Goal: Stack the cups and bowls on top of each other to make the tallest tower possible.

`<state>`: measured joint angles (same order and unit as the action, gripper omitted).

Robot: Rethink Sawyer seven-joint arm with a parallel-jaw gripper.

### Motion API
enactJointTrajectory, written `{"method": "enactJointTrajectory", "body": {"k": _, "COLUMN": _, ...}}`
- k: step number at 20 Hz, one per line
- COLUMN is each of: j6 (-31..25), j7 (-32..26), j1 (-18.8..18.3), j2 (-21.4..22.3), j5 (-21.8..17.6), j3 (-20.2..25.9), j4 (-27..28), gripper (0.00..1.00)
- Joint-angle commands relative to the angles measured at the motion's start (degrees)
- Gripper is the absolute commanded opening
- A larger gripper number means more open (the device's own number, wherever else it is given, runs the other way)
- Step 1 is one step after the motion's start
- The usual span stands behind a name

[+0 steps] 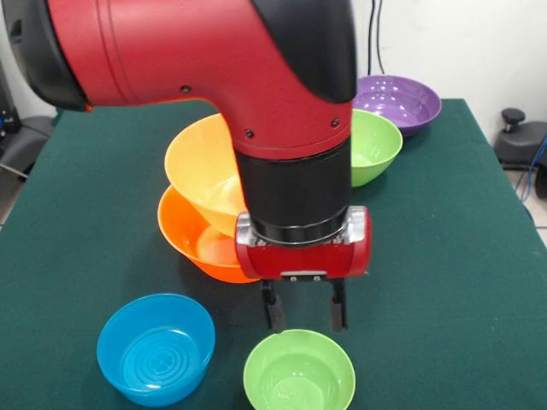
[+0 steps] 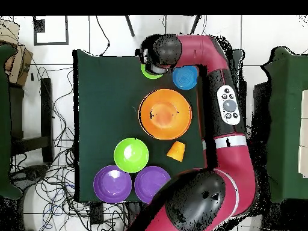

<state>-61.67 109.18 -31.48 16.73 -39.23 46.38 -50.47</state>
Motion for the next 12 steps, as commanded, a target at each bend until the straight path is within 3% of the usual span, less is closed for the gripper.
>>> {"method": "enactJointTrajectory", "body": {"k": 1, "j6": -3.57, "j7": 1.16, "j1": 1.06, "j2": 0.48, "j5": -0.22, "j3": -5.92, "j4": 5.4, "gripper": 1.0}}
{"method": "enactJointTrajectory", "body": {"k": 12, "j6": 0.58, "j7": 4.25, "j1": 1.91, "j2": 0.21, "j5": 0.8, "j3": -8.29, "j4": 4.36, "gripper": 1.0}}
